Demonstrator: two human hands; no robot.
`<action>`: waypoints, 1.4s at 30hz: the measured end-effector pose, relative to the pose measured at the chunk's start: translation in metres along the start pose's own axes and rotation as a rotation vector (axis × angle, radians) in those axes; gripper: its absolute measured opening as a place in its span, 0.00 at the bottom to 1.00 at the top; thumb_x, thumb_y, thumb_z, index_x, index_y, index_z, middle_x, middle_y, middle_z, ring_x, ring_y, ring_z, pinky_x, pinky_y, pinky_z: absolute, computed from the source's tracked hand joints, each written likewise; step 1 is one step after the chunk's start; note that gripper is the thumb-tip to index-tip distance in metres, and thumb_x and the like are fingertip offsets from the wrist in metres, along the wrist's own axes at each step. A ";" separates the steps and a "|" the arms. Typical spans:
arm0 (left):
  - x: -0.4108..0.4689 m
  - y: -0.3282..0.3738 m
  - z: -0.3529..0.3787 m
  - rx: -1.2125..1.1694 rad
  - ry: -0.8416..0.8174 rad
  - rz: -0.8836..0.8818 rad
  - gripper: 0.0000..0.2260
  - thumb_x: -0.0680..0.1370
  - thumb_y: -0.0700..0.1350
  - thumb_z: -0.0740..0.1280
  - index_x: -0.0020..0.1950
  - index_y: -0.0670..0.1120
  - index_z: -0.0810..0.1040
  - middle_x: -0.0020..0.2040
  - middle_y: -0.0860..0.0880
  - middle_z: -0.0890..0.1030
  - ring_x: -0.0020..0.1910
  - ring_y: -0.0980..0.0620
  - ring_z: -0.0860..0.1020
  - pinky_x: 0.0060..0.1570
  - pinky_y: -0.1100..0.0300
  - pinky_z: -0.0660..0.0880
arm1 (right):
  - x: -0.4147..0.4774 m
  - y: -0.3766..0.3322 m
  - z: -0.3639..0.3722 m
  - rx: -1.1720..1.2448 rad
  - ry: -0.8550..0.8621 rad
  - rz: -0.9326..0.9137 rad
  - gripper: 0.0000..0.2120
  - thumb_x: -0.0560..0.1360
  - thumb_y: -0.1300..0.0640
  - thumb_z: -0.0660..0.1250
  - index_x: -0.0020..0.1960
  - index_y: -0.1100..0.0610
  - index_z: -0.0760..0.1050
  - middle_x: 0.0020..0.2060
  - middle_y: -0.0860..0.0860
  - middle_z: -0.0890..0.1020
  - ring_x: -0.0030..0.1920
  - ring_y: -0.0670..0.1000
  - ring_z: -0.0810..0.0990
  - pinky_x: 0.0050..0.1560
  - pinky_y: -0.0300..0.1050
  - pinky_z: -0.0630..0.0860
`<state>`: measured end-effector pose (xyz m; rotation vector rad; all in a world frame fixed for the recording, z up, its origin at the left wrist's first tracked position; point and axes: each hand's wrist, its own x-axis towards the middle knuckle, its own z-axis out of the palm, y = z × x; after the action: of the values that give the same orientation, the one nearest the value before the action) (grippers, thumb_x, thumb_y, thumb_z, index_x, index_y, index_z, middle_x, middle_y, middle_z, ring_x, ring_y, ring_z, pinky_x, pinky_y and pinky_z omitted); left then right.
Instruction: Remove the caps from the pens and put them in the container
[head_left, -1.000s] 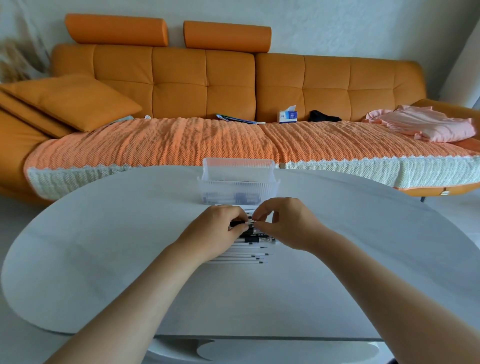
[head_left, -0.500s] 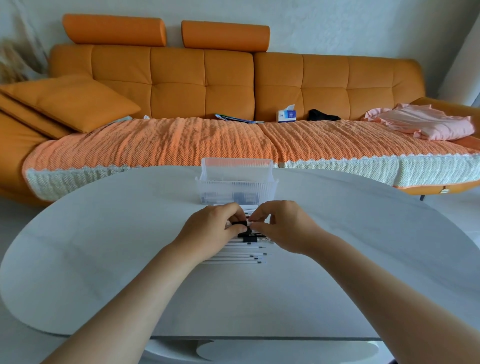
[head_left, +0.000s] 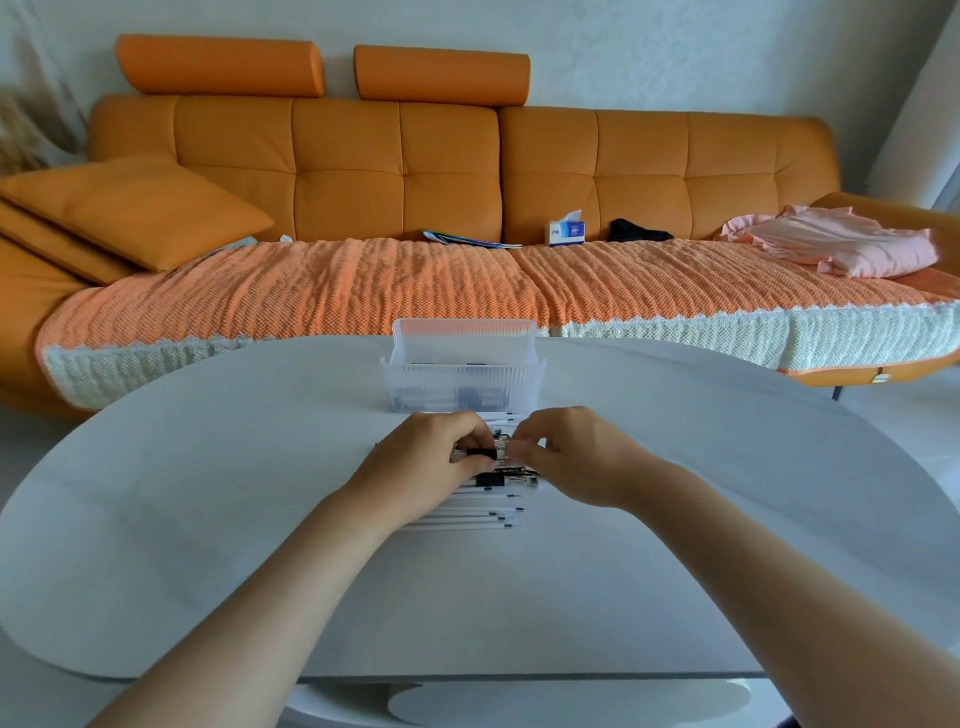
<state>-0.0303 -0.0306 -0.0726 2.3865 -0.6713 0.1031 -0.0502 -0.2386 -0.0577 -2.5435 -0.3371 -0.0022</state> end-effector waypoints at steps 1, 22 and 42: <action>0.000 0.001 0.000 -0.006 -0.001 0.007 0.05 0.74 0.51 0.73 0.46 0.58 0.78 0.43 0.60 0.80 0.42 0.64 0.77 0.42 0.63 0.72 | -0.001 0.000 0.000 -0.011 -0.016 -0.004 0.09 0.78 0.43 0.64 0.49 0.44 0.82 0.43 0.42 0.83 0.37 0.39 0.77 0.40 0.38 0.70; 0.005 0.010 0.006 -0.021 0.041 0.057 0.07 0.73 0.49 0.74 0.45 0.58 0.78 0.44 0.61 0.81 0.46 0.64 0.78 0.47 0.63 0.76 | -0.004 0.003 -0.010 0.027 0.013 -0.002 0.09 0.79 0.46 0.66 0.43 0.47 0.81 0.34 0.42 0.79 0.31 0.36 0.74 0.34 0.34 0.66; 0.009 0.009 0.010 -0.006 0.095 0.105 0.07 0.73 0.46 0.74 0.47 0.57 0.79 0.45 0.60 0.82 0.47 0.60 0.79 0.48 0.54 0.78 | -0.002 0.005 -0.010 0.076 0.038 -0.003 0.07 0.78 0.51 0.68 0.42 0.46 0.81 0.38 0.43 0.81 0.34 0.40 0.74 0.36 0.36 0.68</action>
<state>-0.0281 -0.0460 -0.0733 2.3245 -0.7499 0.2577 -0.0506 -0.2486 -0.0523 -2.4650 -0.3203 -0.0377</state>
